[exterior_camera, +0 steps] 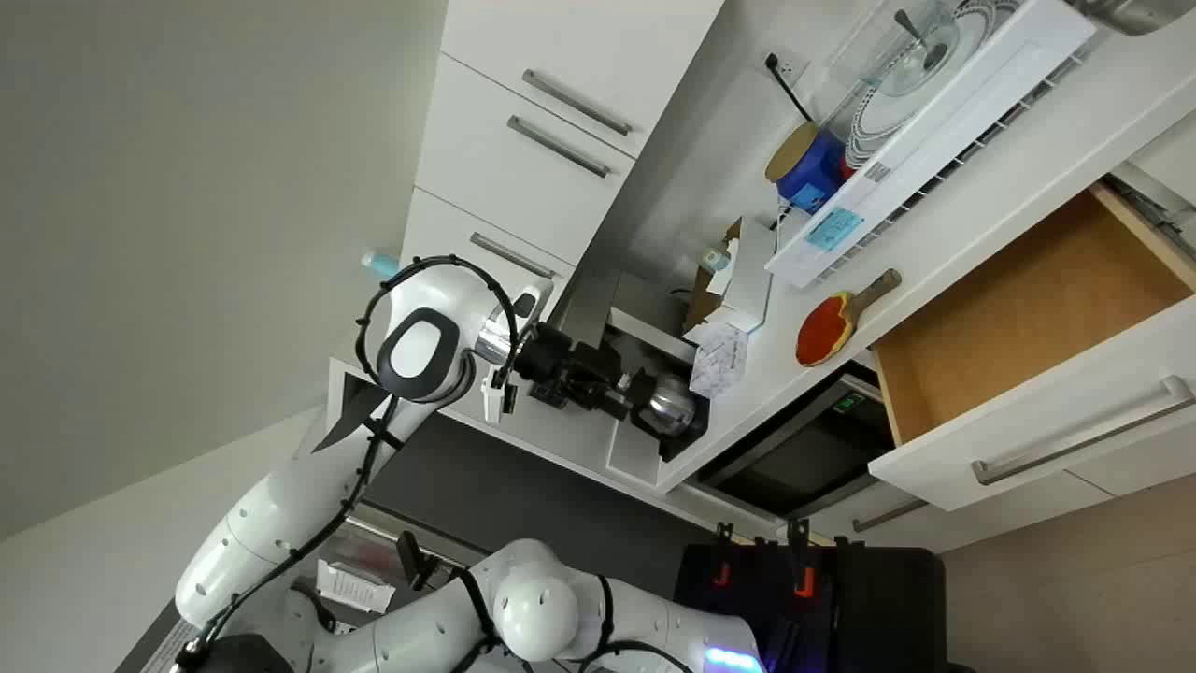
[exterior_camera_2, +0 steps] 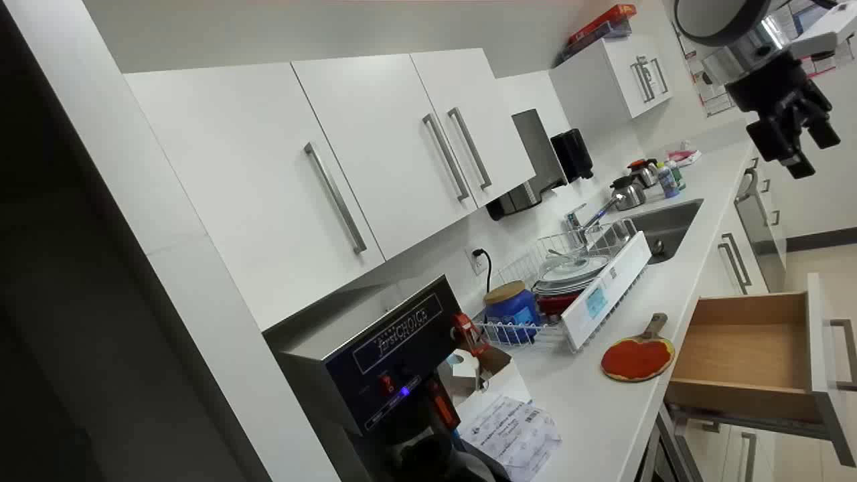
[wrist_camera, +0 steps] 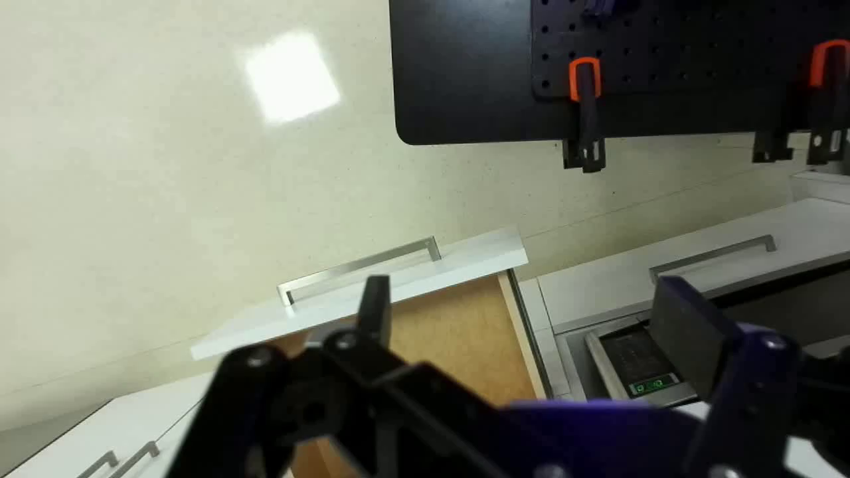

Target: Open the top right cabinet door

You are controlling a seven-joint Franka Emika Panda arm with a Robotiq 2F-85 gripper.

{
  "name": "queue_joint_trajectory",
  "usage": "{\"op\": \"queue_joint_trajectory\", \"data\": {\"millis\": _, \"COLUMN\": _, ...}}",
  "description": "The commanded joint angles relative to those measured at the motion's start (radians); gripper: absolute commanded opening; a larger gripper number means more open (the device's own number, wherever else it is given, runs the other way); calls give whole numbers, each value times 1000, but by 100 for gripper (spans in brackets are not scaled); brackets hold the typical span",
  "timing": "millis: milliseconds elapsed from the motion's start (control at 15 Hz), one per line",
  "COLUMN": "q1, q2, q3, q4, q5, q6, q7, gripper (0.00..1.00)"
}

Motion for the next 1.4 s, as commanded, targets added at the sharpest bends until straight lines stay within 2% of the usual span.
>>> {"op": "queue_joint_trajectory", "data": {"millis": 0, "q1": 16, "q2": -2, "q3": -11, "q4": 2, "q5": -8, "q6": -5, "q7": 9, "gripper": 100}}
{"op": "queue_joint_trajectory", "data": {"millis": 533, "q1": 28, "q2": 0, "q3": -14, "q4": 9, "q5": 5, "q6": 8, "q7": 1, "gripper": 100}}
{"op": "queue_joint_trajectory", "data": {"millis": 1000, "q1": 173, "q2": -5, "q3": -14, "q4": 85, "q5": 213, "q6": 246, "q7": -24, "gripper": 100}}
{"op": "queue_joint_trajectory", "data": {"millis": 1333, "q1": 235, "q2": -19, "q3": -29, "q4": 113, "q5": 321, "q6": 482, "q7": -46, "gripper": 100}}
